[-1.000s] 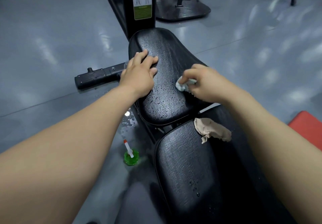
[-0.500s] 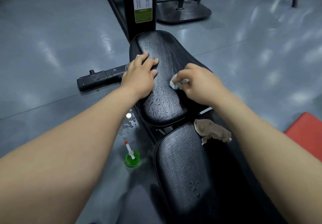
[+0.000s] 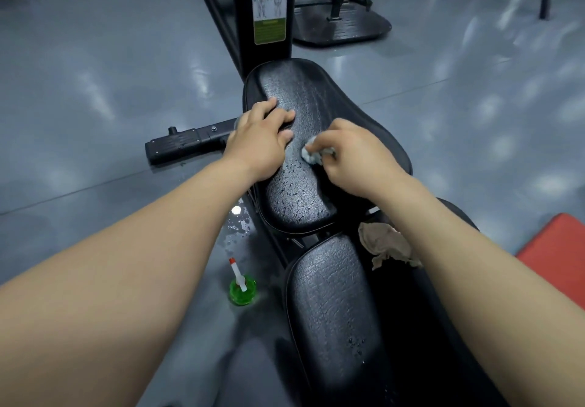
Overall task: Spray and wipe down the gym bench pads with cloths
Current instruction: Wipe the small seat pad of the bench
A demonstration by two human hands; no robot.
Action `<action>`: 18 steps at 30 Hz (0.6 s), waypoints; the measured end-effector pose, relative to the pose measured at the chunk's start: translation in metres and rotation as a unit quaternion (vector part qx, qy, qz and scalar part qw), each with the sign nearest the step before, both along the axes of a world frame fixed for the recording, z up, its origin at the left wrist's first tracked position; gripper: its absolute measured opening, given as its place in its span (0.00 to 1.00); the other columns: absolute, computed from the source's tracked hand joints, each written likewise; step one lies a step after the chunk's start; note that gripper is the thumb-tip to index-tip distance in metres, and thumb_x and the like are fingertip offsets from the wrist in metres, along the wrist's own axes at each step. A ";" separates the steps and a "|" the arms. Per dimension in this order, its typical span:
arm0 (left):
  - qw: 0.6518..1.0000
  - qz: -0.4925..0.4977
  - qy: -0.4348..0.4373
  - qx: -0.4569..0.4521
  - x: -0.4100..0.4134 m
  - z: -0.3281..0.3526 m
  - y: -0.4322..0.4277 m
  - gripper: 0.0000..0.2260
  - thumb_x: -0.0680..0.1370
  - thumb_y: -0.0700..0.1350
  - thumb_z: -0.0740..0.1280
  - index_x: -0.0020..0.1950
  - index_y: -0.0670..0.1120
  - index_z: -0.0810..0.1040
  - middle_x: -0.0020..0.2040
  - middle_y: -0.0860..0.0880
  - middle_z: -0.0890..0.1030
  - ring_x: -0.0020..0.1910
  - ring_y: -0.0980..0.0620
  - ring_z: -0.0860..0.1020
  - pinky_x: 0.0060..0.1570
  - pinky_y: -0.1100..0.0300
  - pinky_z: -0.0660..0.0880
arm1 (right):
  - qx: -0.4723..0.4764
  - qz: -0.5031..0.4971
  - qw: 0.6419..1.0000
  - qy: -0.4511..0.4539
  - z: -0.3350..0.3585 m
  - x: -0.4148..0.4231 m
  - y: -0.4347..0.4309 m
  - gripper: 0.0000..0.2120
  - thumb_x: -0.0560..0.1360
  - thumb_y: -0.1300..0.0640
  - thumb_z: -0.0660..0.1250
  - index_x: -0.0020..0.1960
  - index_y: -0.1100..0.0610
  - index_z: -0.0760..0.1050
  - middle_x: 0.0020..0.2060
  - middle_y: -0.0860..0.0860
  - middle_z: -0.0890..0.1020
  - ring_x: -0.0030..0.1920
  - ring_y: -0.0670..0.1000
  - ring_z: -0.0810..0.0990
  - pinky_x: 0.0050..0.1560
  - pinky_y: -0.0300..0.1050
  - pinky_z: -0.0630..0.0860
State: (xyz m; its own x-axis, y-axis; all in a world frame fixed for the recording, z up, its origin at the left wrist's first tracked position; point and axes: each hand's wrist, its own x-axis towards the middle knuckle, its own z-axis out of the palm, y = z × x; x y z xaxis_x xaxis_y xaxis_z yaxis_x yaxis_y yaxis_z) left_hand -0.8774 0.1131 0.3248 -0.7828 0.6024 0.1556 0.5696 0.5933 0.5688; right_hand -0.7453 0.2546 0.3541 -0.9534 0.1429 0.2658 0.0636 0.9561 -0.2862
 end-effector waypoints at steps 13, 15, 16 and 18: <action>1.000 -0.005 0.011 -0.013 -0.002 0.002 -0.003 0.18 0.83 0.54 0.62 0.74 0.58 0.71 0.80 0.54 0.60 0.79 0.47 0.57 0.75 0.41 0.59 | 0.013 0.054 0.998 -0.012 -0.002 0.020 -0.024 0.12 0.76 0.60 0.64 0.53 0.49 0.84 0.46 0.51 0.76 0.44 0.59 0.79 0.43 0.55 0.78; 1.000 -0.011 0.005 -0.012 -0.002 0.004 -0.003 0.18 0.83 0.54 0.63 0.74 0.58 0.71 0.80 0.53 0.60 0.79 0.47 0.57 0.76 0.41 0.58 | 0.010 0.029 1.000 -0.003 0.004 0.001 -0.025 0.13 0.76 0.60 0.63 0.54 0.50 0.84 0.46 0.52 0.75 0.45 0.60 0.79 0.46 0.56 0.78; 1.000 -0.014 0.004 -0.010 -0.003 0.003 -0.004 0.18 0.83 0.53 0.63 0.74 0.58 0.71 0.80 0.53 0.60 0.79 0.47 0.57 0.76 0.42 0.58 | 0.011 0.018 1.000 0.001 0.005 -0.005 -0.026 0.14 0.77 0.61 0.63 0.54 0.51 0.84 0.46 0.52 0.75 0.45 0.60 0.79 0.46 0.56 0.78; 1.000 -0.020 0.002 -0.004 -0.003 0.004 -0.006 0.18 0.84 0.51 0.62 0.74 0.57 0.71 0.80 0.52 0.60 0.79 0.47 0.57 0.78 0.44 0.57 | 0.012 0.014 1.000 0.012 0.003 -0.008 -0.028 0.13 0.76 0.60 0.62 0.54 0.53 0.84 0.46 0.54 0.75 0.43 0.62 0.78 0.44 0.57 0.78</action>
